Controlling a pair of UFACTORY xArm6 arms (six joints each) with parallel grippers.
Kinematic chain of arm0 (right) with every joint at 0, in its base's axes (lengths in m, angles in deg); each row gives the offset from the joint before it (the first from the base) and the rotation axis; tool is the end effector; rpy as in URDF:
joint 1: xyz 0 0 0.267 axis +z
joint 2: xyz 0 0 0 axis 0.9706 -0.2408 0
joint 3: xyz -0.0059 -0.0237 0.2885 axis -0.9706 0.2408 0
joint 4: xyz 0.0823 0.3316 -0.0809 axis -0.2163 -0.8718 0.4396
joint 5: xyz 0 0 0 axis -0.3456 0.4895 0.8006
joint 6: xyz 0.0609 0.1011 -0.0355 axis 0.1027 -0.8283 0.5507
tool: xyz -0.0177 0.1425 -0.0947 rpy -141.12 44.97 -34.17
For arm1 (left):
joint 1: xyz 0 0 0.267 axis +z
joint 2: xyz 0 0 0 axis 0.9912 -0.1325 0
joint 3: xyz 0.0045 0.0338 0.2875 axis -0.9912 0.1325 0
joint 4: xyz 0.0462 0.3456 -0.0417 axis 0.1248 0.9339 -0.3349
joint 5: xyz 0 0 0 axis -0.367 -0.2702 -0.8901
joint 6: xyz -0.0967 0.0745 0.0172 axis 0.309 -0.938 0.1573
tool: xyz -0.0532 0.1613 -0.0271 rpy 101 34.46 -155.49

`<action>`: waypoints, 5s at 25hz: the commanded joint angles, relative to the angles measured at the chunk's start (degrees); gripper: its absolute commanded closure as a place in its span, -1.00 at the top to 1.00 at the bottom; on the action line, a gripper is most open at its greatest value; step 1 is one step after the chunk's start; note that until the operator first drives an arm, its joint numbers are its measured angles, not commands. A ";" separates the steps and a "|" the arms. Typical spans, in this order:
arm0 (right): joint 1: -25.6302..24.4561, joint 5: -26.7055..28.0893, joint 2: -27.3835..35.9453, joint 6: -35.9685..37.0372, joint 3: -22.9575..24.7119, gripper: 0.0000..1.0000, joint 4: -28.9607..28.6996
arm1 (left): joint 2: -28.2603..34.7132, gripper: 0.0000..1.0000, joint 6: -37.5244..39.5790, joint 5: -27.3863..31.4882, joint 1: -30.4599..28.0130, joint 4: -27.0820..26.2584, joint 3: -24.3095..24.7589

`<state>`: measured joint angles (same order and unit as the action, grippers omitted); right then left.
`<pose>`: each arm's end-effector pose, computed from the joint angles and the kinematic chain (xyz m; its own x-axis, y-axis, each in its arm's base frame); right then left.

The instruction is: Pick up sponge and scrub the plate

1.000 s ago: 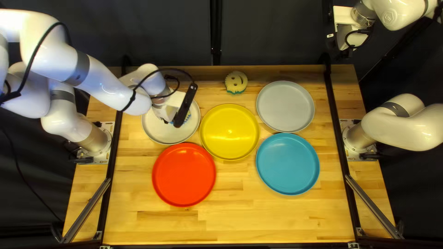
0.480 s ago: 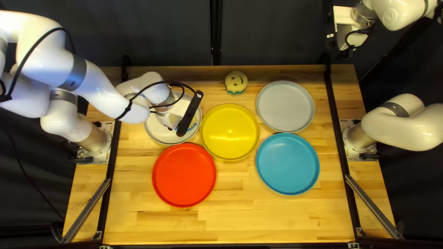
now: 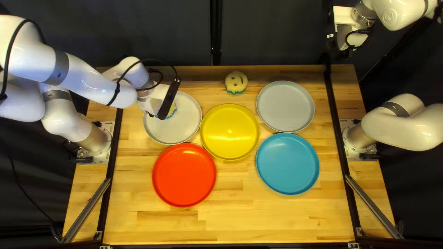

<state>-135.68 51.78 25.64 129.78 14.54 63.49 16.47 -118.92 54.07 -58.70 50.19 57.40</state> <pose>0.1486 -0.2570 0.2392 0.9972 -0.0687 0.0298 -0.0703 -0.9959 0.0564 0.2625 0.0943 0.0287 0.9494 -0.2722 0.1563 -0.2866 -0.9549 0.0776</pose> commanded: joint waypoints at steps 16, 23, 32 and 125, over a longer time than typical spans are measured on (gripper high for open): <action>0.00 0.00 0.00 0.00 0.00 1.00 0.00 | 12.24 -1.00 12.23 4.00 -9.64 3.76 6.46; 0.00 0.00 0.00 0.00 0.00 1.00 0.00 | 9.53 -1.00 4.59 4.11 -1.72 2.57 4.93; 0.00 0.00 0.00 0.00 0.00 1.00 0.00 | 6.75 -1.00 3.19 1.27 -2.64 0.07 5.13; 0.00 0.00 0.00 0.00 0.00 1.00 0.00 | -5.47 -1.00 6.33 -3.00 -12.74 1.71 -4.82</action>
<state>-135.68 51.78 25.64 129.78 14.54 63.49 11.76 -109.35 50.88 -74.66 52.41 53.18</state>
